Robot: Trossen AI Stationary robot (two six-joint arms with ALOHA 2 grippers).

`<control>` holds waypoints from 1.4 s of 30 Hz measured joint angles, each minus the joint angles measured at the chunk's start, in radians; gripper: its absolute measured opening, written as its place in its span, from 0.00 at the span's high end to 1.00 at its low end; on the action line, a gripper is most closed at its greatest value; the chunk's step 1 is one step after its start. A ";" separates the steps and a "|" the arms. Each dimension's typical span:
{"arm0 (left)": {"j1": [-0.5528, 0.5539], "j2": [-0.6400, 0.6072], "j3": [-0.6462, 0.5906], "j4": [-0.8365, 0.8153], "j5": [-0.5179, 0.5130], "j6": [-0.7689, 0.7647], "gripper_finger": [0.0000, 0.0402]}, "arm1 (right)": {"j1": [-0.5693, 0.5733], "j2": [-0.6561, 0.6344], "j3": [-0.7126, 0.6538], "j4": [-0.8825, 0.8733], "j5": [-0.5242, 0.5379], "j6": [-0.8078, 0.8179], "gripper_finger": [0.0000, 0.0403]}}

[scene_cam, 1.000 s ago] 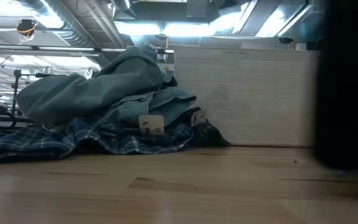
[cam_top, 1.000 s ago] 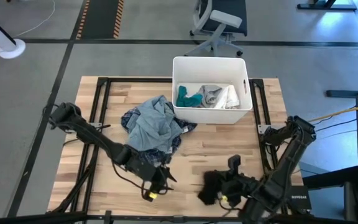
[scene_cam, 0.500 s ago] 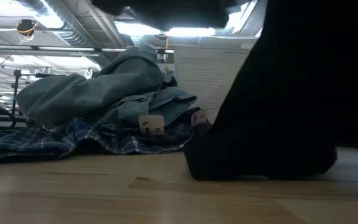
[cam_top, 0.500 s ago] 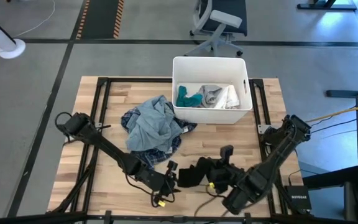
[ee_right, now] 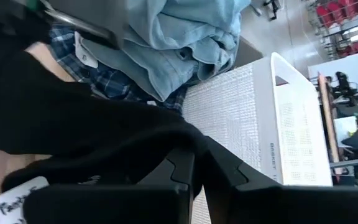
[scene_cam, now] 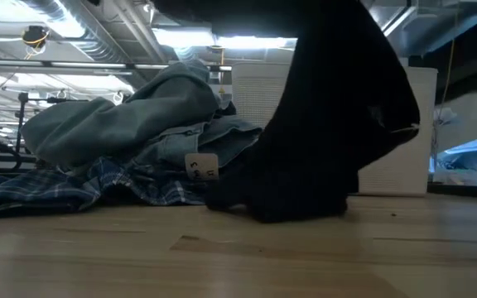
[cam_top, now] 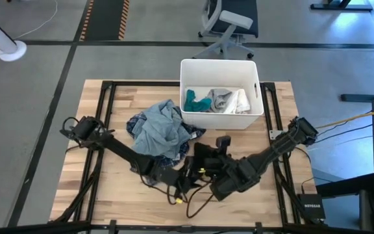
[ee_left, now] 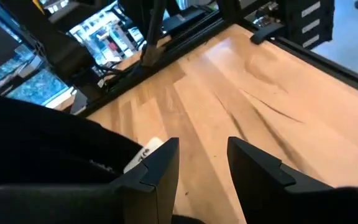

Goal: Sort clothes
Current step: Put the black boxer into the white laundry bin

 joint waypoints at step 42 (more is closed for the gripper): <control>0.141 0.154 0.005 0.057 -0.231 -0.126 0.68 | -0.023 -0.002 0.000 0.033 -0.086 -0.045 0.93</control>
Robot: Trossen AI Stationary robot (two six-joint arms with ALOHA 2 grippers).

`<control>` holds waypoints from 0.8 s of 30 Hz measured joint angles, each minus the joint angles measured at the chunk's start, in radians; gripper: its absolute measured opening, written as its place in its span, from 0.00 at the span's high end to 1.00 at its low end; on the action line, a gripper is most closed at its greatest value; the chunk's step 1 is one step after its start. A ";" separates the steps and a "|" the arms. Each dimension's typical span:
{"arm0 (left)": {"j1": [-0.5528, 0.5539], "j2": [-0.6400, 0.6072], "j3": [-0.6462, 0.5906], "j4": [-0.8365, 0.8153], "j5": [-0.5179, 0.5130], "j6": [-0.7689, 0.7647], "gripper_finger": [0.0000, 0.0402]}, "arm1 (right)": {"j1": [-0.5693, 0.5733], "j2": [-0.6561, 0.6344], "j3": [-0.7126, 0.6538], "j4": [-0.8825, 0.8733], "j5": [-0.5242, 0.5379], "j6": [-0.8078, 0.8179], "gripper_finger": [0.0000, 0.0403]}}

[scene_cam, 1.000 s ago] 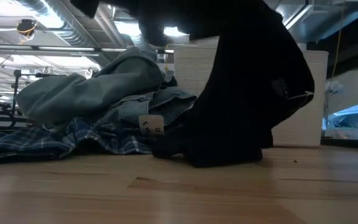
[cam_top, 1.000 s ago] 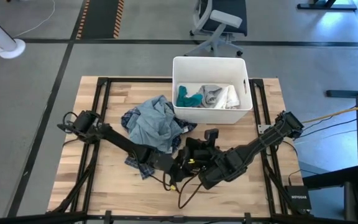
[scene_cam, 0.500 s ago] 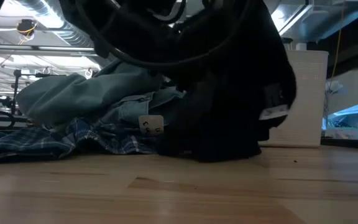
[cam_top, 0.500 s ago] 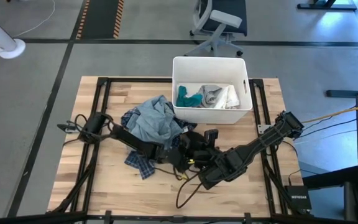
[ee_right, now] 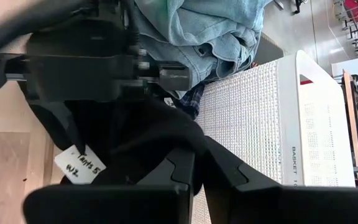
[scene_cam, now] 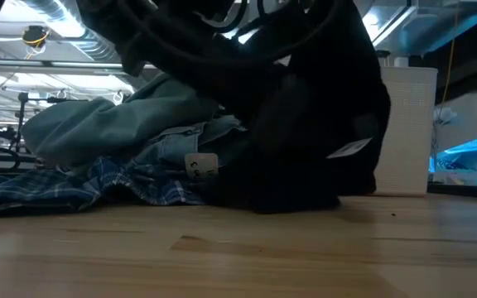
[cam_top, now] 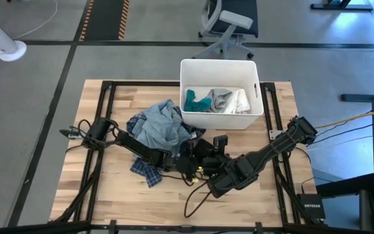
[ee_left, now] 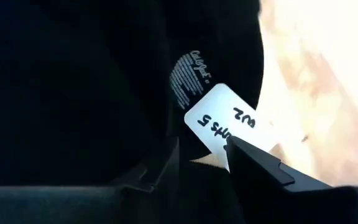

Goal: Sort clothes
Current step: Put the black boxer into the white laundry bin

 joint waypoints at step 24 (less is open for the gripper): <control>-0.054 -0.008 -0.003 -0.005 0.023 -0.323 0.67 | 0.000 0.000 0.000 -0.001 -0.002 0.000 0.93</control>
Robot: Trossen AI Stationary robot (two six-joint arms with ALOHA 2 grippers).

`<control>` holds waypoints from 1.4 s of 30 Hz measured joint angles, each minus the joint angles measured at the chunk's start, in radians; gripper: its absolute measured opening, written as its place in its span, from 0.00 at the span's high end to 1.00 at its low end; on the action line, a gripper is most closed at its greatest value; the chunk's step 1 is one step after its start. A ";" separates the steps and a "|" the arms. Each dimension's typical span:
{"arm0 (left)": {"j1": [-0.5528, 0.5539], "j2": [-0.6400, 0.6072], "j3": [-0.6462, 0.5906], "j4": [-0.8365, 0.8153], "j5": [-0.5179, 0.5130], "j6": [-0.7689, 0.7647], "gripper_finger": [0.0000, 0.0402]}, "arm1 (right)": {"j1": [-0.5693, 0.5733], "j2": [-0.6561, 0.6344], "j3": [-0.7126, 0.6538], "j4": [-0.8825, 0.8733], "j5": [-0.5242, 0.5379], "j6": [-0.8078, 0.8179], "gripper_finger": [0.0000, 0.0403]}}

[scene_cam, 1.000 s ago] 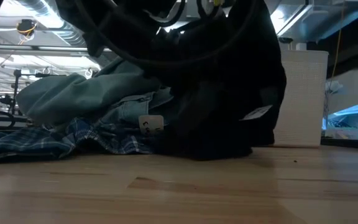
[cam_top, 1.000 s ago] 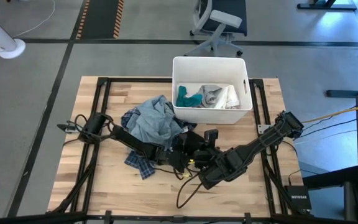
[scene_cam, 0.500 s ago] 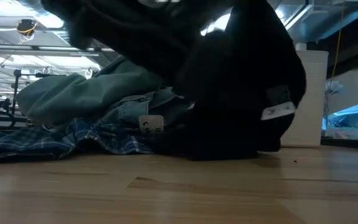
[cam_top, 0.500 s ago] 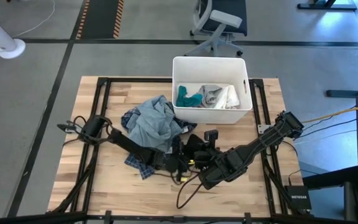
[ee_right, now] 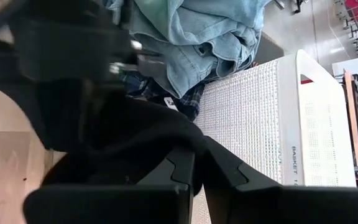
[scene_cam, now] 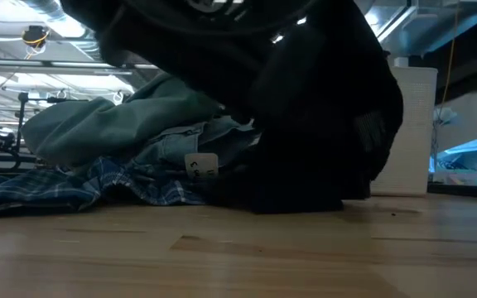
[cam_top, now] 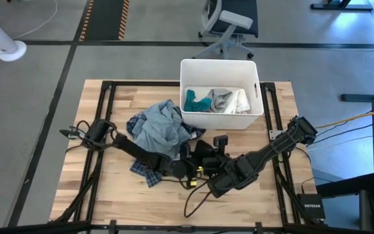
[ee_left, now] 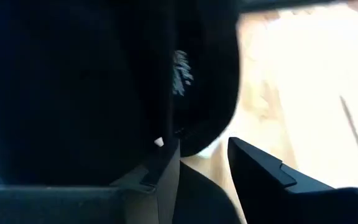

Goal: Sort clothes
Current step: Put the black boxer into the white laundry bin

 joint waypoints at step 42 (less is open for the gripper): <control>0.006 0.000 -0.001 0.105 -0.019 -0.077 0.68 | 0.000 0.000 0.000 0.001 0.006 -0.001 0.93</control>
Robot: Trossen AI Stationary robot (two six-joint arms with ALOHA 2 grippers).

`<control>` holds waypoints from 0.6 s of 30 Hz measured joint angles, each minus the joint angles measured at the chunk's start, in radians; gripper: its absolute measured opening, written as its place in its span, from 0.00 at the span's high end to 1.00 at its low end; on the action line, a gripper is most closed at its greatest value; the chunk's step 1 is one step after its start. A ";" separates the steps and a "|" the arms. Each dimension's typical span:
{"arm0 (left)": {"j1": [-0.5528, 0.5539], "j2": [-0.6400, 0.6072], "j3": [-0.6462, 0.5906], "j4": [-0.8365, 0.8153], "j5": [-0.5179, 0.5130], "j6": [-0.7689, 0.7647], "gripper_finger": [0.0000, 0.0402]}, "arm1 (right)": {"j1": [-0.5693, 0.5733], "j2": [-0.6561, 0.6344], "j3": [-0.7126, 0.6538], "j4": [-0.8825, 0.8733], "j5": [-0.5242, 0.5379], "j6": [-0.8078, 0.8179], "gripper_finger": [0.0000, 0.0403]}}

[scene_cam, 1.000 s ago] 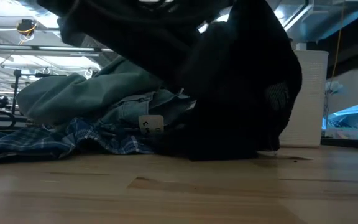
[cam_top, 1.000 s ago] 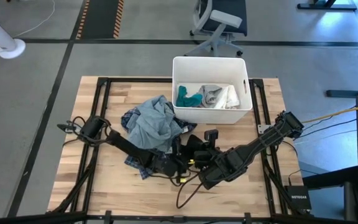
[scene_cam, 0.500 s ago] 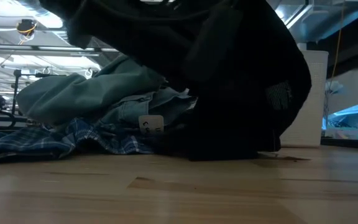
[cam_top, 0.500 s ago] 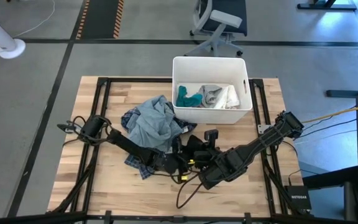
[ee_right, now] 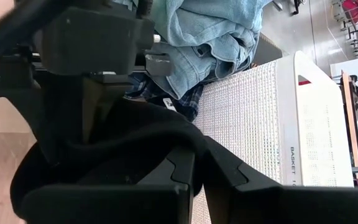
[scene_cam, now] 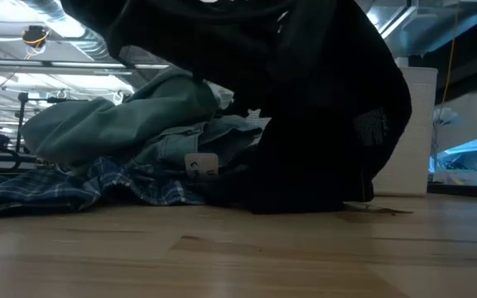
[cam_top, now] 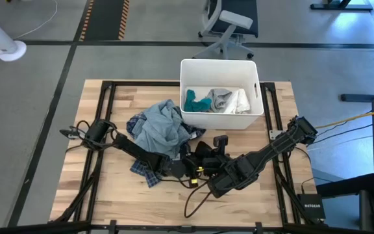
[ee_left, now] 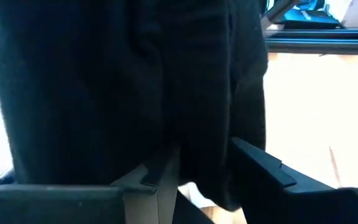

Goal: Sort clothes
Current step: Put the black boxer into the white laundry bin

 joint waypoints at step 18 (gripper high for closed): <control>-0.072 -0.052 0.014 -0.277 0.151 0.017 0.99 | 0.058 -0.024 0.000 -0.119 0.026 0.101 0.93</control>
